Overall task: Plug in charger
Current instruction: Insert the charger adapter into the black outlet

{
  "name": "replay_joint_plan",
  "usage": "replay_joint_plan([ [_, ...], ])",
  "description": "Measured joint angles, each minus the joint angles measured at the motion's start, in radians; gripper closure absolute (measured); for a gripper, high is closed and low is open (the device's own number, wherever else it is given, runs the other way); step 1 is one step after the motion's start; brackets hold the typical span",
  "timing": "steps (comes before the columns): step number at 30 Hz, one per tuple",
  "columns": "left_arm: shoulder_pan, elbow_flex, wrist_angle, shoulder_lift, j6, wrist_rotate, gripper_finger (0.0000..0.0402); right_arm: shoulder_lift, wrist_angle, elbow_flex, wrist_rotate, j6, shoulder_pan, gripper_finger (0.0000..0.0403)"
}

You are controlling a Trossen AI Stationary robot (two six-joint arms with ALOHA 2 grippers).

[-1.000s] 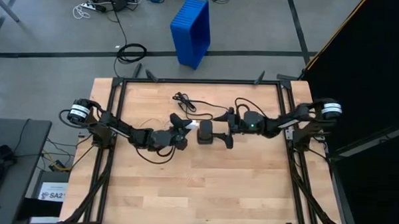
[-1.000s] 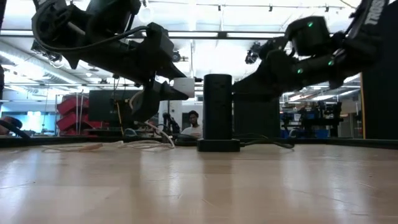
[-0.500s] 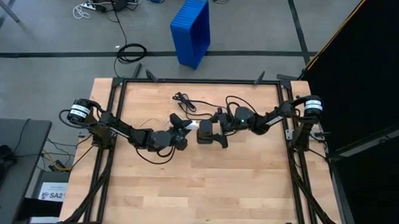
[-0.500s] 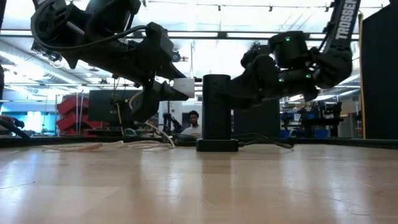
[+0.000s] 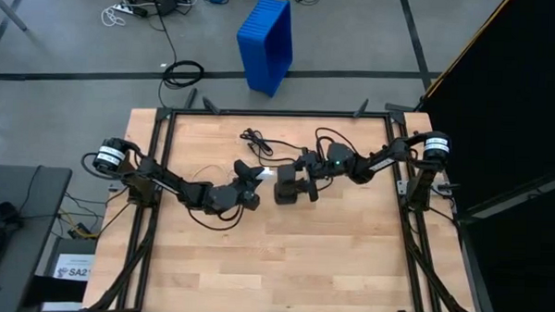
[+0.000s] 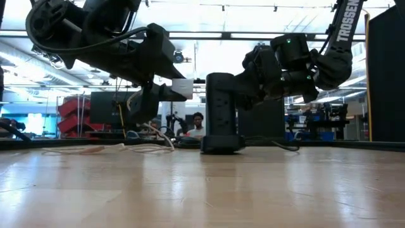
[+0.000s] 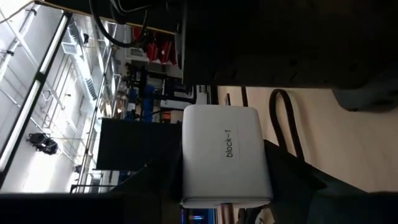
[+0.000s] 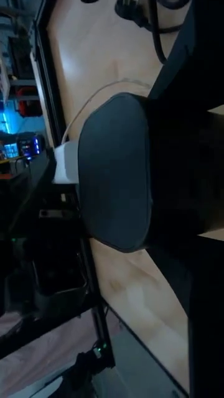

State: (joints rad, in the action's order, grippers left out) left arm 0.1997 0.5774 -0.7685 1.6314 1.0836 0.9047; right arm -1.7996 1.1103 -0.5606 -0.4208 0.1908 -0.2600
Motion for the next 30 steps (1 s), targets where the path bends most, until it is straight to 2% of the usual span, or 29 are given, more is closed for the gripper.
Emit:
replay_joint_plan([
  [4, 0.013, 0.0, -0.004, 0.0, 0.009, -0.005, 0.0244, 0.0, 0.0, 0.0, -0.002, 0.034, 0.0, 0.0176],
  [15, 0.015, 0.0, -0.06, -0.001, 0.0, -0.096, 0.0244, 0.001, 0.002, 0.0, 0.006, 0.056, 0.004, 0.0176],
  [19, 0.015, 0.0, -0.058, -0.001, 0.001, -0.087, 0.0244, 0.001, 0.006, 0.0, 0.003, 0.068, 0.005, 0.0176],
  [25, 0.015, 0.0, -0.047, -0.001, 0.027, -0.007, 0.0244, 0.001, 0.007, 0.001, -0.029, 0.108, 0.005, 0.0176],
  [30, 0.015, 0.0, -0.048, -0.001, 0.005, -0.056, 0.0244, 0.001, 0.008, 0.001, -0.029, 0.115, 0.005, 0.0176],
])
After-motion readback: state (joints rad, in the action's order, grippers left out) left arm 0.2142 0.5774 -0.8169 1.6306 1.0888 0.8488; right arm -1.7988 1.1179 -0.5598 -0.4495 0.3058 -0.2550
